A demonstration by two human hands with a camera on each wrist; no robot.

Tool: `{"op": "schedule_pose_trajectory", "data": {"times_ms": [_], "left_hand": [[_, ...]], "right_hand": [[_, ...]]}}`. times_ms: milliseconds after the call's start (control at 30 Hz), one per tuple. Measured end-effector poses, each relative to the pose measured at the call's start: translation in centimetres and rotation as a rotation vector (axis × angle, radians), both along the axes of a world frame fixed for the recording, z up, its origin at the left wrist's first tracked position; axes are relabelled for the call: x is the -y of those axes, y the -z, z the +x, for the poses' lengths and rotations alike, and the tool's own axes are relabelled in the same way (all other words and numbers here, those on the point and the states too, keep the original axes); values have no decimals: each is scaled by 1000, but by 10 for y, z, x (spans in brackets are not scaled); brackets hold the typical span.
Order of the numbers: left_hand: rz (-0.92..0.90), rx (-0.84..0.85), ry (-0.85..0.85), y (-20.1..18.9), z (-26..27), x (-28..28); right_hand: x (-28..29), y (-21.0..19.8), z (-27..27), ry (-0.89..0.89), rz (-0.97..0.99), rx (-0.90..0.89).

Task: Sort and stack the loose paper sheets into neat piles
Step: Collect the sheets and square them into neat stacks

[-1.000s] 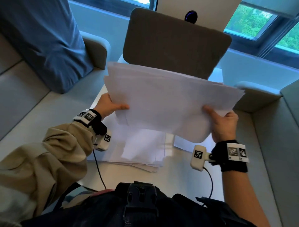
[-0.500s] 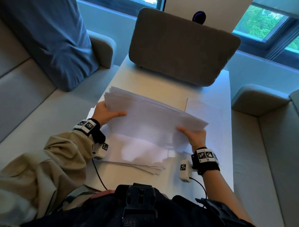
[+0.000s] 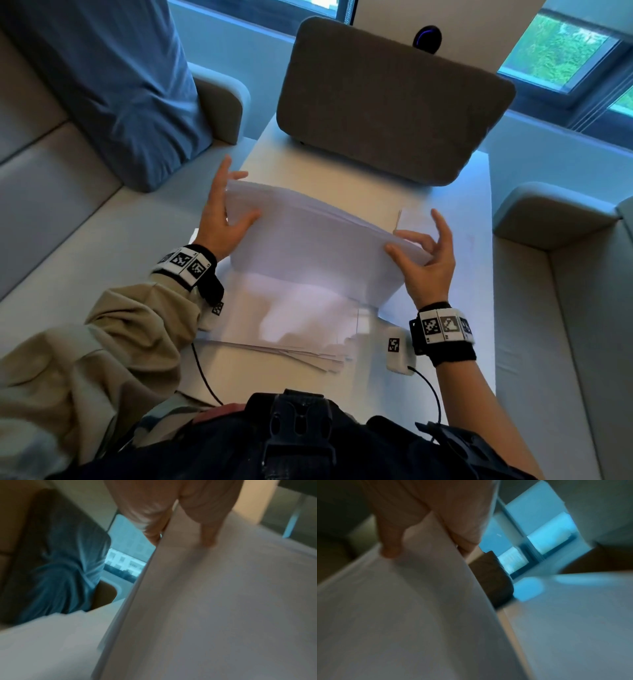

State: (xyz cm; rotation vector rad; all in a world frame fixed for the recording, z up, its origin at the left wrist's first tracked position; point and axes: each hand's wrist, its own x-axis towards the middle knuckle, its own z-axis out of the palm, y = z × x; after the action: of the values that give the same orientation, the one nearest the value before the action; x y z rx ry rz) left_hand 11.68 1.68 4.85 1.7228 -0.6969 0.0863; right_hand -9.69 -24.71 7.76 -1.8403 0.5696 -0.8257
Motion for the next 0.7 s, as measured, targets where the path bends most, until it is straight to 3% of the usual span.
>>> {"op": "schedule_pose_trajectory", "data": {"times_ms": [100, 200, 433, 633, 700], "left_hand": [[126, 272, -32, -4, 0, 8], [216, 306, -25, -6, 5, 6], [209, 287, -69, -10, 9, -8], [201, 179, -32, -14, 3, -5], [138, 106, -42, -22, -2, -1]], "right_hand": [[0, -5, 3, -74, -397, -14], [5, -6, 4, -114, -687, -68], [3, -12, -2, -41, -789, -273], [-2, -24, 14, -94, -944, -706], [-11, -29, 26, -132, -951, -760]]}}
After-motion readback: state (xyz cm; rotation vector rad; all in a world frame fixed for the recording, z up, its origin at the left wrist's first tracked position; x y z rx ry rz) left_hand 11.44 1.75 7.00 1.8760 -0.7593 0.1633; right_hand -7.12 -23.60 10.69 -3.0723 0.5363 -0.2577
